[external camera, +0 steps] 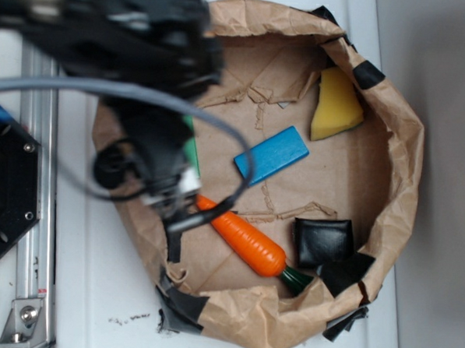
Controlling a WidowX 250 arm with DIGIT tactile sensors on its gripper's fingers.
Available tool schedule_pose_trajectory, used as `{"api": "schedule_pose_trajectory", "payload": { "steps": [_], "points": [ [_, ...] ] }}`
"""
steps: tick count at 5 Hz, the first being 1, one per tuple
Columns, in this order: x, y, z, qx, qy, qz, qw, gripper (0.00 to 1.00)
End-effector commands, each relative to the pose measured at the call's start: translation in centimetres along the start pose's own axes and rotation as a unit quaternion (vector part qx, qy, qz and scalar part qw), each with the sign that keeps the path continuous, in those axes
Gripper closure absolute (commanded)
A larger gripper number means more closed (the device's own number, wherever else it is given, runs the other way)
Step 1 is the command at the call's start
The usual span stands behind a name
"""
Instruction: Grab the blue block.
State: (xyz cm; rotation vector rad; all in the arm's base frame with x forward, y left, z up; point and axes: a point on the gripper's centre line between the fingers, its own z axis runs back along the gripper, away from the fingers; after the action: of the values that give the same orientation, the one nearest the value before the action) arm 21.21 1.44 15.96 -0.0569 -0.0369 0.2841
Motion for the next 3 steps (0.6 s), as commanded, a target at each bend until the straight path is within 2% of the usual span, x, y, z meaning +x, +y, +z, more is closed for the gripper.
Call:
{"api": "schedule_pose_trajectory", "payload": {
  "steps": [1, 2, 3],
  "points": [
    [7.7, -1.6, -7.0, -0.006, -0.019, 0.048, 0.999, 0.0],
    [7.8, -3.0, -10.8, -0.003, -0.002, 0.053, 0.999, 0.0],
    [6.5, -3.8, -13.7, -0.017, 0.028, 0.037, 0.999, 0.0]
  ]
}}
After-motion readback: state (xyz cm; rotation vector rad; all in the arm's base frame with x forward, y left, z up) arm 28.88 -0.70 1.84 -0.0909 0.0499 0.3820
